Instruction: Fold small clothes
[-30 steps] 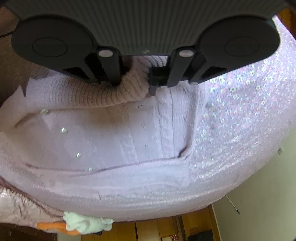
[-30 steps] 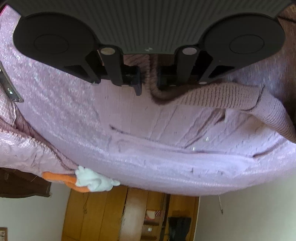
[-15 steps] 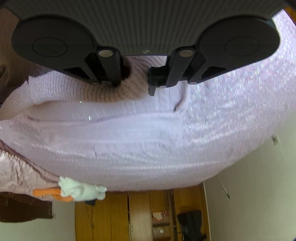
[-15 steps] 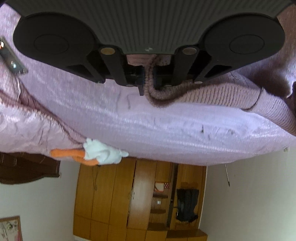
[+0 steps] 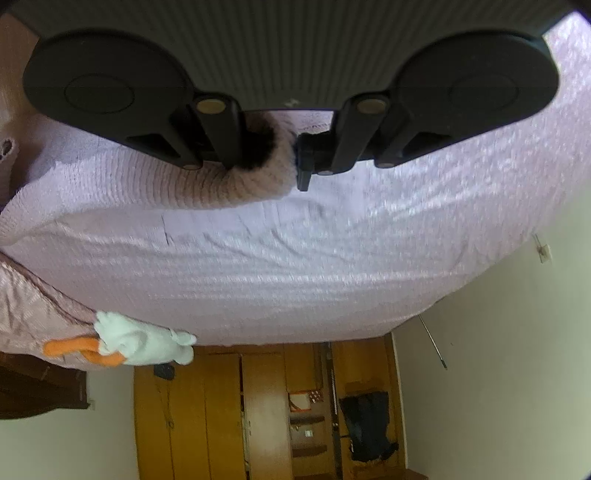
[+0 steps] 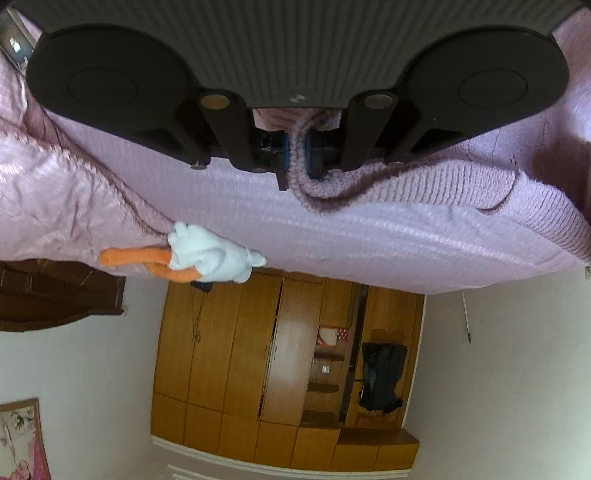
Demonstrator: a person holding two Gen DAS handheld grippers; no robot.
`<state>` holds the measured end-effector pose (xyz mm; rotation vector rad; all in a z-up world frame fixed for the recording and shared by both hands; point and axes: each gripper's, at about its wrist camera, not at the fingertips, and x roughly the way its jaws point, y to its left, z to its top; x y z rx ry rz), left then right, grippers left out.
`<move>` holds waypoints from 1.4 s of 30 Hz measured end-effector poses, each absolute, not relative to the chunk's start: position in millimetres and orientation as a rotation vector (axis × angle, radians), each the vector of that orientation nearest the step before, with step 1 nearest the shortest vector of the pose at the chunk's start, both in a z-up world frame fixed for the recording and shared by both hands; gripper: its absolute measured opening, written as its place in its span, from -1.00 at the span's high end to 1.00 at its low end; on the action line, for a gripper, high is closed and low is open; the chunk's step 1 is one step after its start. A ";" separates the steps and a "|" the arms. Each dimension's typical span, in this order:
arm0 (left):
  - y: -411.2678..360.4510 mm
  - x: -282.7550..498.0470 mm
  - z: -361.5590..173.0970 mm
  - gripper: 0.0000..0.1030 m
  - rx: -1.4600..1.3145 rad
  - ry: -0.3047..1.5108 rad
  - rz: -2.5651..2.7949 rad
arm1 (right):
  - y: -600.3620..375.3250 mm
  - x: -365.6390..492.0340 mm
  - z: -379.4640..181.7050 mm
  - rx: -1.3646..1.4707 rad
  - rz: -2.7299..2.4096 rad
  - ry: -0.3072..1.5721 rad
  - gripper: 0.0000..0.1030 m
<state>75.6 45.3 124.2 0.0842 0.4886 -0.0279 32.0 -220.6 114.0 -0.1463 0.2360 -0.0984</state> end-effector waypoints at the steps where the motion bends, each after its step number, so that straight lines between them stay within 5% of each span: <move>1: 44.5 85.0 125.1 0.80 0.076 0.486 -0.025 | -221.3 43.7 113.7 -0.144 -0.102 0.234 0.85; 20: 37.0 245.2 31.0 0.73 0.086 0.692 0.054 | -219.1 210.6 -1.9 -0.125 -0.083 0.548 0.75; 25: 36.2 248.1 32.8 0.26 0.116 0.712 0.094 | -227.0 207.1 1.9 -0.030 -0.057 0.571 0.52; 31: 41.9 230.5 48.3 0.02 0.136 0.705 0.076 | -237.9 175.7 24.5 0.018 -0.040 0.560 0.02; 39: 48.0 198.0 70.5 -0.02 0.212 0.687 0.024 | -253.2 128.8 39.7 0.014 -0.026 0.544 -0.01; 42: 53.2 187.2 77.6 -0.20 0.222 0.673 0.016 | -258.2 117.1 39.2 0.001 -0.018 0.551 -0.01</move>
